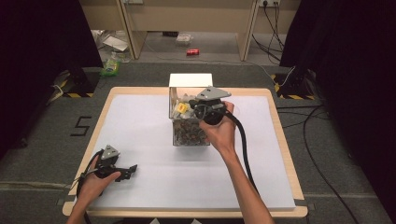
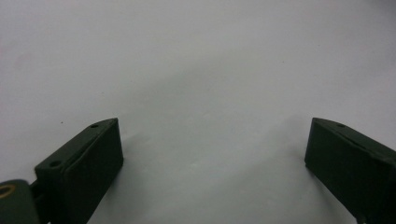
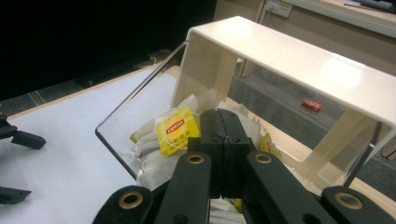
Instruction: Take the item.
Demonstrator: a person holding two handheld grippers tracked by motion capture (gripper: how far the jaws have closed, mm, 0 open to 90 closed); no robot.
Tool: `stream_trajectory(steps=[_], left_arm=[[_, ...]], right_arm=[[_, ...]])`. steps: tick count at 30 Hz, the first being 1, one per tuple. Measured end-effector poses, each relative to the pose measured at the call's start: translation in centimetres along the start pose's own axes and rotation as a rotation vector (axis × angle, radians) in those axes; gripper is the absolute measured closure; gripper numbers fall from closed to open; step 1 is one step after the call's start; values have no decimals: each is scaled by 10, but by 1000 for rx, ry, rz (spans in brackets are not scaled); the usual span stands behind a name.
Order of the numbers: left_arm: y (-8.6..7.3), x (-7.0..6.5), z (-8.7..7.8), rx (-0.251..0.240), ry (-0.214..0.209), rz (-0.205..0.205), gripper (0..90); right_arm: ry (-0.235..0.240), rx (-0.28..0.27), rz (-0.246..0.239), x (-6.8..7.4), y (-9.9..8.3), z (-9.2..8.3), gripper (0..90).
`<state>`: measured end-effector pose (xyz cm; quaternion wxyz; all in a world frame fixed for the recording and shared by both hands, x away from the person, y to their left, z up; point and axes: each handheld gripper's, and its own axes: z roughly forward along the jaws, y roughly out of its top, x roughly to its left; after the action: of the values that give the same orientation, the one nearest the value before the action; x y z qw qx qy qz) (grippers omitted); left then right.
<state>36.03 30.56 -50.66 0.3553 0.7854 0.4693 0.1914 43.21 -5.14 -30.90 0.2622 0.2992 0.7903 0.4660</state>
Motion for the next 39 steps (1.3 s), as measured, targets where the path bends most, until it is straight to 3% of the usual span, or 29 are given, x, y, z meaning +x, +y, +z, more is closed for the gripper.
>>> stream_trajectory(steps=[14, 39], left_arm=[[0, 0, 0, -1, -1, -2, 34], [0, 0, 0, 0, 0, 0, 34]], right_arm=[[-24, -36, -38, 0, 14, -11, 900], [-51, -104, -45, -7, 37, -39, 900]])
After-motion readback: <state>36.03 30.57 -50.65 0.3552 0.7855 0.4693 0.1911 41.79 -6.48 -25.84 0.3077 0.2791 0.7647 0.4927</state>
